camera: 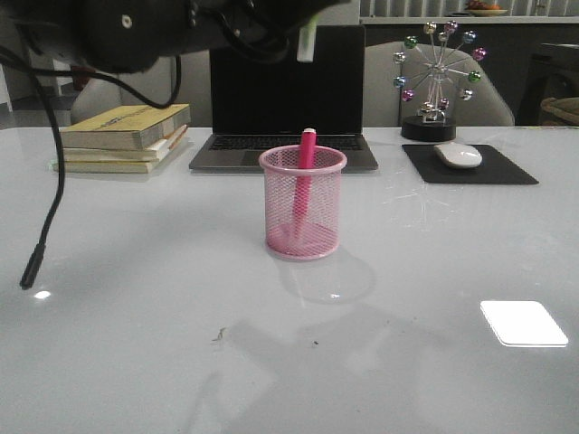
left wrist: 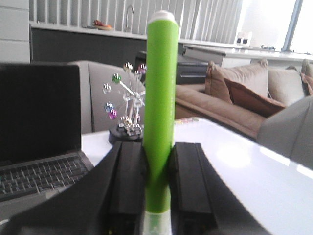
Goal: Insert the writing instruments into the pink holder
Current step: 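Lift the green marker and carry it above the pink holder, then lower the green marker into the holder and open the left gripper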
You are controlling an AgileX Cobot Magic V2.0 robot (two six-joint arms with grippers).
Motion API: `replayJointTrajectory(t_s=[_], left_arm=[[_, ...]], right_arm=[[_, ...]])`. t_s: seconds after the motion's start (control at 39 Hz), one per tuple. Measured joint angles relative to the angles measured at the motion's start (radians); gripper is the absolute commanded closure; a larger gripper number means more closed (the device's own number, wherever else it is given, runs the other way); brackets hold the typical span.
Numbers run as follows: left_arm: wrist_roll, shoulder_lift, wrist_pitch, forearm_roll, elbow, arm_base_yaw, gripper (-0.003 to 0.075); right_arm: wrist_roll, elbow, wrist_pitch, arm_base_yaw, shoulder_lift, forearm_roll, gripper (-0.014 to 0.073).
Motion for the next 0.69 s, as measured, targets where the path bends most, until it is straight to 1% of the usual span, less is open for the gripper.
replayJointTrajectory(t_s=[0.18,0.28,0.54,0.69], left_arm=[[-0.015,0.069,-0.042,0.007,0.001,-0.01,0.0616],[-0.034,0.09,-0.07,0.008,0.029,-0.01,0.0617],[-0.041,0.093,-0.136,0.008,0.13,-0.012,0.0617],[-0.041,0.093,-0.141,0.013,0.156,-0.012,0.0617]], right_arm=[[0.0,0.0,0.0,0.0,0.0,0.0,0.0284],[0.0,0.0,0.0,0.0,0.0,0.0,0.0284],[0.0,0.0,0.0,0.0,0.0,0.0,0.0284],[0.0,0.0,0.0,0.0,0.0,0.0,0.0284]])
